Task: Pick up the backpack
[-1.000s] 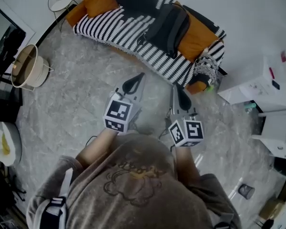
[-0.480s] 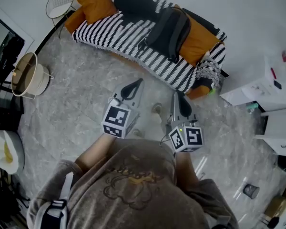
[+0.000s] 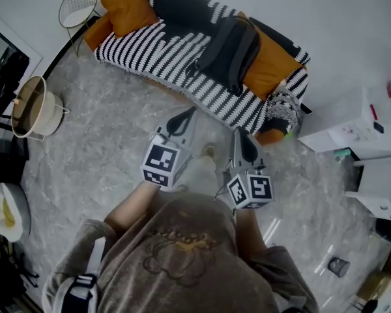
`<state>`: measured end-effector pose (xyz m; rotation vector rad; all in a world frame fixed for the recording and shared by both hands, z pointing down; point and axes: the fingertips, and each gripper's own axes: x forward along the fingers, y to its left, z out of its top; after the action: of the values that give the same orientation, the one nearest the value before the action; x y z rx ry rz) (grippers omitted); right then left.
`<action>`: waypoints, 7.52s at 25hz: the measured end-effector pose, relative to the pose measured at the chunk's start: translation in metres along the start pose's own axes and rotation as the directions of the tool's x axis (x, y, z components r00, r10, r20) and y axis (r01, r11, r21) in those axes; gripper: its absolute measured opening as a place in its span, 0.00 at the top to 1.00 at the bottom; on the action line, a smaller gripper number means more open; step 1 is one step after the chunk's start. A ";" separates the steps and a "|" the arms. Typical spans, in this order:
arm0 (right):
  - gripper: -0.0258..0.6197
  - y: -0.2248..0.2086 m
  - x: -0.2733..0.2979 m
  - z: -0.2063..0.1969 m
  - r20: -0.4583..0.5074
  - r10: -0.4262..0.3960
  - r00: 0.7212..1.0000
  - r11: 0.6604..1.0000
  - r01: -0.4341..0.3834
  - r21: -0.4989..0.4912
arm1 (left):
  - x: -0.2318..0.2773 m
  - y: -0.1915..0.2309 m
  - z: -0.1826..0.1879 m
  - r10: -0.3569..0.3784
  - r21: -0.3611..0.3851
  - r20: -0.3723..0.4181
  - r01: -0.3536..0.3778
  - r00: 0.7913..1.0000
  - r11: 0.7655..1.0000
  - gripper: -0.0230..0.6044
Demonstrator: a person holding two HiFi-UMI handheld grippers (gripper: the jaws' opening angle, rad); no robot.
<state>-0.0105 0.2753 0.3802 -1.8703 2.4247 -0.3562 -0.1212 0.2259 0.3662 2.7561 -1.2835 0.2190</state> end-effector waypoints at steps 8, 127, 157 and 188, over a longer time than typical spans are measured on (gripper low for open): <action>0.95 -0.028 0.052 0.013 0.009 0.009 1.000 1.000 -0.009 0.005 | 0.050 0.025 0.005 0.007 -0.004 -0.008 -0.007 1.000 1.000 0.96; 0.48 -0.419 0.554 -0.223 -0.423 -0.146 0.894 0.959 0.233 0.160 | 0.673 0.246 -0.273 -0.159 -0.078 -0.504 0.138 0.849 0.987 0.37; 0.92 -0.380 0.536 -0.076 -0.262 -0.030 0.964 0.988 0.068 0.135 | 0.638 0.218 -0.125 -0.263 -0.033 -0.404 0.273 0.876 0.961 0.92; 0.92 -0.306 0.451 0.153 0.067 0.153 0.986 0.988 -0.151 -0.035 | 0.537 0.176 0.104 -0.205 -0.036 -0.076 0.203 0.976 0.979 0.92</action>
<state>0.1888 -0.2526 0.3407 -1.6653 2.5188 -0.2430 0.0945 -0.3063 0.3589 2.7986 -0.9685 0.2888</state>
